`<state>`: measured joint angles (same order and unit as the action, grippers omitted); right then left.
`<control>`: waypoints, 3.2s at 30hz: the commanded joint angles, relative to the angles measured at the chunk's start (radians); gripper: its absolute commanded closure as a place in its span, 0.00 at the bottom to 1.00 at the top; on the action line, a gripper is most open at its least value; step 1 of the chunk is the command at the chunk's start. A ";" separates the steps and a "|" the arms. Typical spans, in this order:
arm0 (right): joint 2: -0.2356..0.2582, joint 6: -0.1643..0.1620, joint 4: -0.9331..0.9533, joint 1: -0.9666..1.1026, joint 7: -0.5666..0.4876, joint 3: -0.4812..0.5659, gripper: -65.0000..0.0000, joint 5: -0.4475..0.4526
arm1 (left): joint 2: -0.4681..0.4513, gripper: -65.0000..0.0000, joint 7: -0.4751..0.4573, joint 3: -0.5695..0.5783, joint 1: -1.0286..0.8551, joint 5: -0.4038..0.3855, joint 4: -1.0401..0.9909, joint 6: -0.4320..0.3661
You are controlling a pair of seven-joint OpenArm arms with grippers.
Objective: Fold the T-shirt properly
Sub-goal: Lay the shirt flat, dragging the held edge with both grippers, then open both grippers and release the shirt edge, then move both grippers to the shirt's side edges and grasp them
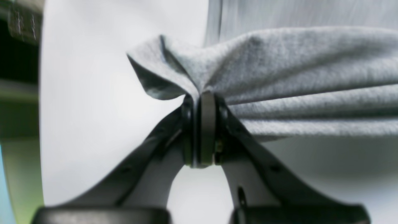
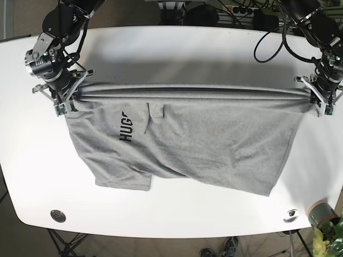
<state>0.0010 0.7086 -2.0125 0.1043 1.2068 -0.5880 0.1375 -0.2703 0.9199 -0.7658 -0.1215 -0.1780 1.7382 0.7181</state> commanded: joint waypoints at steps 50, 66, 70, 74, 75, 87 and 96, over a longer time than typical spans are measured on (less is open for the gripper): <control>0.107 -0.010 -0.018 0.188 -0.012 -0.085 0.37 0.396 | 0.001 0.49 -0.023 0.019 -0.136 0.018 0.133 -0.020; 0.133 -0.010 0.088 -0.099 0.031 -0.045 0.37 0.340 | 0.006 0.49 -0.023 0.130 0.089 0.027 0.041 -0.020; 0.149 -0.010 0.184 -0.214 -0.003 -0.003 0.37 0.204 | 0.006 0.49 -0.023 0.133 0.141 0.027 0.013 -0.020; 0.152 -0.010 0.310 -0.295 -0.068 0.046 0.37 0.096 | 0.006 0.49 -0.023 0.133 0.150 0.027 -0.005 -0.020; 0.156 -0.010 0.345 -0.314 -0.089 0.056 0.37 0.073 | 0.006 0.49 -0.023 0.133 0.150 0.027 -0.014 -0.020; 0.196 -0.010 0.781 -0.403 -0.381 0.101 0.36 -0.005 | 0.001 0.49 -0.025 0.133 0.162 0.027 -0.082 -0.020; 0.189 -0.010 0.784 -0.371 -0.414 0.104 0.36 -0.006 | -0.001 0.49 -0.026 0.133 0.164 0.027 -0.083 -0.020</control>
<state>0.1772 0.6922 -1.2102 -0.2615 0.8127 -0.4820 0.1104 -0.2523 0.9161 -0.6292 0.0280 -0.1398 1.6402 0.7002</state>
